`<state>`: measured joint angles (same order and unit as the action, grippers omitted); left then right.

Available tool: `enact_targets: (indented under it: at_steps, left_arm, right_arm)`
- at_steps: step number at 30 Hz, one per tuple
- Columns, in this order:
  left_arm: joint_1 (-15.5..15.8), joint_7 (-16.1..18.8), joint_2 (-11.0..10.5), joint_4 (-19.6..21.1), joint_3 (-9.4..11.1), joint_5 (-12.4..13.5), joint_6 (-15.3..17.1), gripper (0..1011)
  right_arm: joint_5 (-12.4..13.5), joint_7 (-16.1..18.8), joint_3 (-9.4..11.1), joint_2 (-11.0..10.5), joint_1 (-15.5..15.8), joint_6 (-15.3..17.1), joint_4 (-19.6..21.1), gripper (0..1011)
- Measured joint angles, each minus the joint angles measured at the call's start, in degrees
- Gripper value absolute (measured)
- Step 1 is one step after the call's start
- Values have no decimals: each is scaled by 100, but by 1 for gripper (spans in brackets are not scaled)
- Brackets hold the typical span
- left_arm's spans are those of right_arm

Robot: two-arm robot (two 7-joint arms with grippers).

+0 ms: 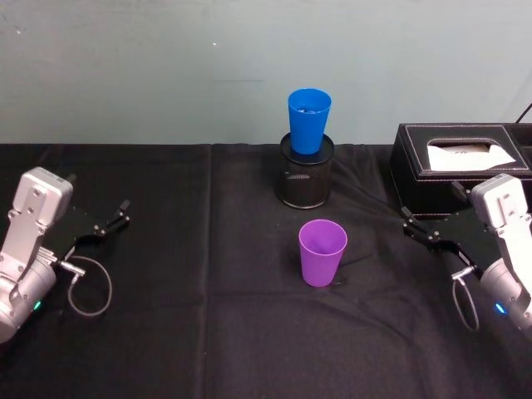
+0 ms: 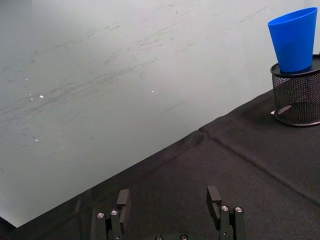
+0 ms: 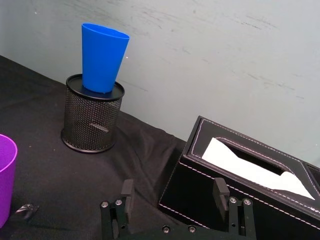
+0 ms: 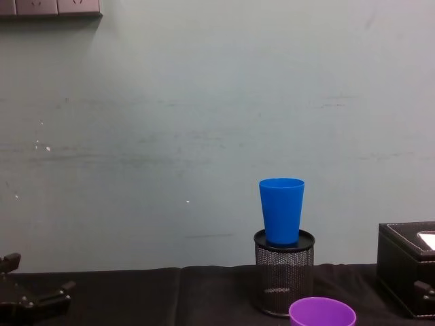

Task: Pick up one cup with a gripper and tap it against the other cup.

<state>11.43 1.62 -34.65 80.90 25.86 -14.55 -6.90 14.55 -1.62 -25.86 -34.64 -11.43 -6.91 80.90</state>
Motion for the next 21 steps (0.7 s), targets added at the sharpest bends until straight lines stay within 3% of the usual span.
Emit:
enact_targets:
  at_steps: [21]
  left_arm:
    - [0,0,0,0,0,0,0,1000]
  right_arm:
    - [0,0,0,0,0,0,0,1003]
